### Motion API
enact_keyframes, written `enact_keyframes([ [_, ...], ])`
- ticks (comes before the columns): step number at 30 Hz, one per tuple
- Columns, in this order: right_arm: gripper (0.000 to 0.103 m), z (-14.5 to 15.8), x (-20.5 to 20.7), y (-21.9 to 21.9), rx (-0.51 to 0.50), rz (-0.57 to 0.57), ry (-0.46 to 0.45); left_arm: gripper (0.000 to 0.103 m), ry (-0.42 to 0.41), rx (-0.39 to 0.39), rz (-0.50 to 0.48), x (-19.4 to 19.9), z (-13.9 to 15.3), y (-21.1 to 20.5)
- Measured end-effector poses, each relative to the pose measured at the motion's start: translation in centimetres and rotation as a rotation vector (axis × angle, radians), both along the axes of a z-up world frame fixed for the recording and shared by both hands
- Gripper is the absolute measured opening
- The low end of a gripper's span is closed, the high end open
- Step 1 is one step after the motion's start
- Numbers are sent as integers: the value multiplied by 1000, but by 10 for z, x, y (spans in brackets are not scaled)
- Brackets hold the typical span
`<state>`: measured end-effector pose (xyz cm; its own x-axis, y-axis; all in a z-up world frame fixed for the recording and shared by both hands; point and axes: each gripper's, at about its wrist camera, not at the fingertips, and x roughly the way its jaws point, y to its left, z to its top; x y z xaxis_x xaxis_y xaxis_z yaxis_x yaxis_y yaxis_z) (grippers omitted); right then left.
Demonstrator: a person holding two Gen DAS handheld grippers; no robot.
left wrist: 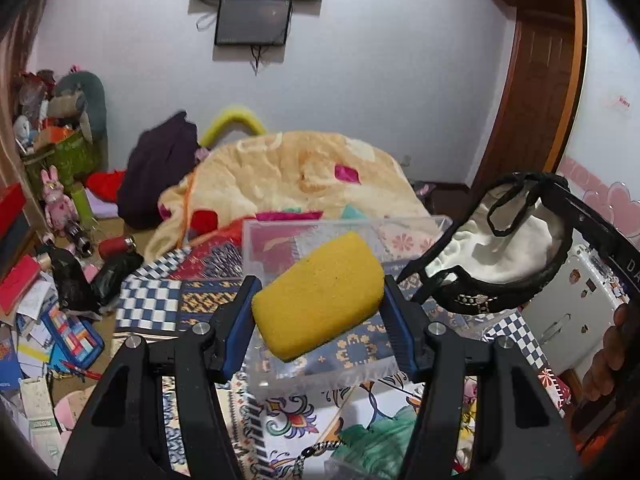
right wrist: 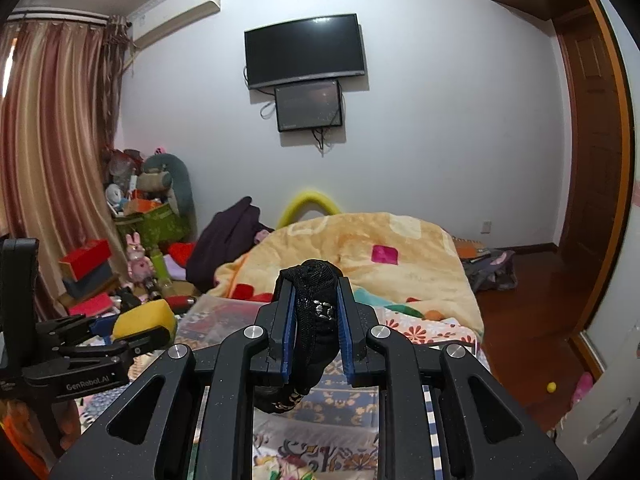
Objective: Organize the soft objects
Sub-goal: 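Carry the sponge and bra over the clear box while both grippers open to drop them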
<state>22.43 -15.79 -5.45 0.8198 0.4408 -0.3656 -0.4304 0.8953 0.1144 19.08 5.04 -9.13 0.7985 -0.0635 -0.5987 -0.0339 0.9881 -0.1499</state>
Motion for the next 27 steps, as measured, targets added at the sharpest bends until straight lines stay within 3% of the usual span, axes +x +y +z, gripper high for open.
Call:
enact_keyframes([
  [13,17,-46,38,11,-71,29,197,59,135,62,-42,41,-40,-20],
  [22,20,-58,38,15,-151,43,261,63,154,66,-39,43,-48,-18],
  [27,37,-59,35,14,-176,56,270,72,144,65,-39,39,-44,-17],
])
